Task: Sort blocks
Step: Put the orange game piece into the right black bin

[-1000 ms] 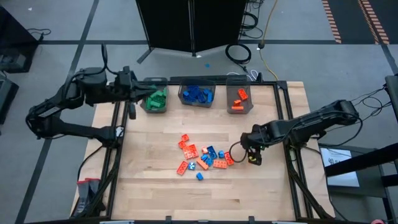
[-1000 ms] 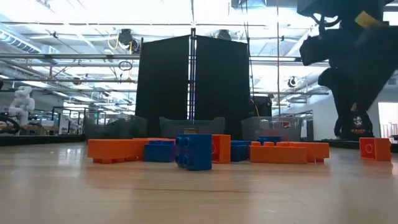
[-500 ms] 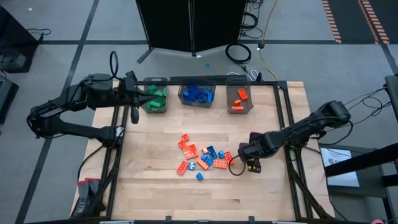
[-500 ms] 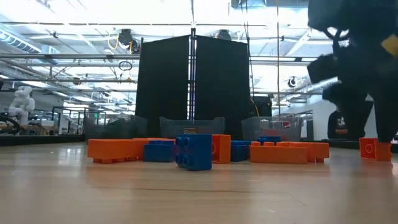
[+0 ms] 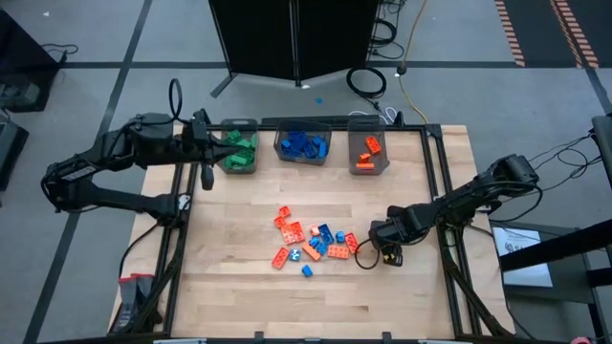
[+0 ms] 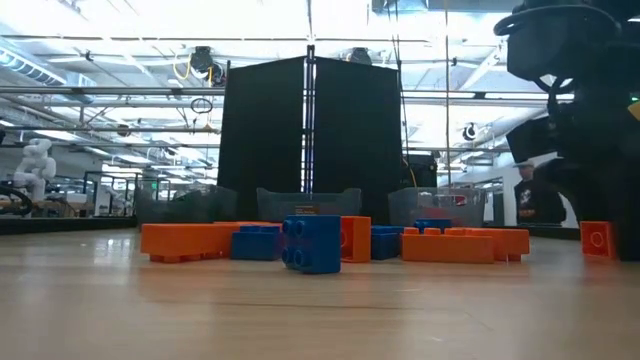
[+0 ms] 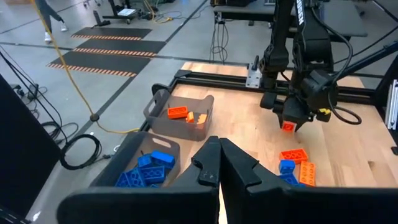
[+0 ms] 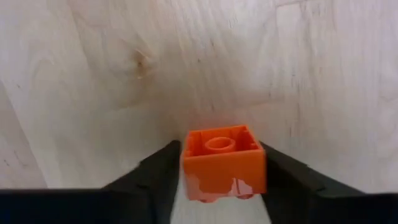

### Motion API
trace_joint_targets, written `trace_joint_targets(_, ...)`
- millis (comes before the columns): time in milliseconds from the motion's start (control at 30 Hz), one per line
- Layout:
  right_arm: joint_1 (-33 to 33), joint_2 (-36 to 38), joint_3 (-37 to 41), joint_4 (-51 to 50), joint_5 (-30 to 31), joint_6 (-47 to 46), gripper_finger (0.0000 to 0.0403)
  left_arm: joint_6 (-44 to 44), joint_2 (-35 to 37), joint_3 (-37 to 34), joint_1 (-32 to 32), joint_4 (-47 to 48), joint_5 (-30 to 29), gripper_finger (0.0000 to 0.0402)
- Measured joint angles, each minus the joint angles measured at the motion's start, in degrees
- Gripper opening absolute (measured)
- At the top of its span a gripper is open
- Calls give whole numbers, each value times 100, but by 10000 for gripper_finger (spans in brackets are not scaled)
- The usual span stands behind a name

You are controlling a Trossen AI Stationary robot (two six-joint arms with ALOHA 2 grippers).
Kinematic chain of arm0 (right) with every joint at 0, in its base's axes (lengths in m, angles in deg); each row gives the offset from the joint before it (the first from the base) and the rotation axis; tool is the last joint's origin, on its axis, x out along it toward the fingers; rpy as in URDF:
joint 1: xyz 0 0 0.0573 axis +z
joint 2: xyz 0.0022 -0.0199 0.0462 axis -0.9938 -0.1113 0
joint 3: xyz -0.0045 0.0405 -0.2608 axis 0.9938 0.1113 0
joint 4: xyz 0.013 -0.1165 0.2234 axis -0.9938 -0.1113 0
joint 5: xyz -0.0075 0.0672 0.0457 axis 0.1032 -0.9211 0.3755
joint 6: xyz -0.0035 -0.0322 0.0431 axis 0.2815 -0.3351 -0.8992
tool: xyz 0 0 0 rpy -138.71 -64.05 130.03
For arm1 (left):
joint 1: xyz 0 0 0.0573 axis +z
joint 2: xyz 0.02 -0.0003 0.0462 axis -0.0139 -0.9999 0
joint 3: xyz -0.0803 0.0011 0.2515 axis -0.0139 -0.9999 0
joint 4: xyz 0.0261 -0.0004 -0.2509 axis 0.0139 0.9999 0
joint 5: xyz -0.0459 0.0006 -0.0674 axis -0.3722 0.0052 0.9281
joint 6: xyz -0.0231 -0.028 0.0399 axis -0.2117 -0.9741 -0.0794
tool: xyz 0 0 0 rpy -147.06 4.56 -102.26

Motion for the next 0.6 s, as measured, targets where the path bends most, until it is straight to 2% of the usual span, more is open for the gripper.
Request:
trace_joint_targets(133, -9, 1, 0, 18, 0, 69, 123, 1, 0, 0, 0, 0, -82, 0)
trace_joint_targets(400, -67, 42, -38, 68, -101, 23, 122, -8, 0, 2, 0, 46, -144, 0)
trace_joint_targets(600, -586, 194, -450, 242, 185, 98, 122, -82, 24, 2, 0, 204, -146, 0)
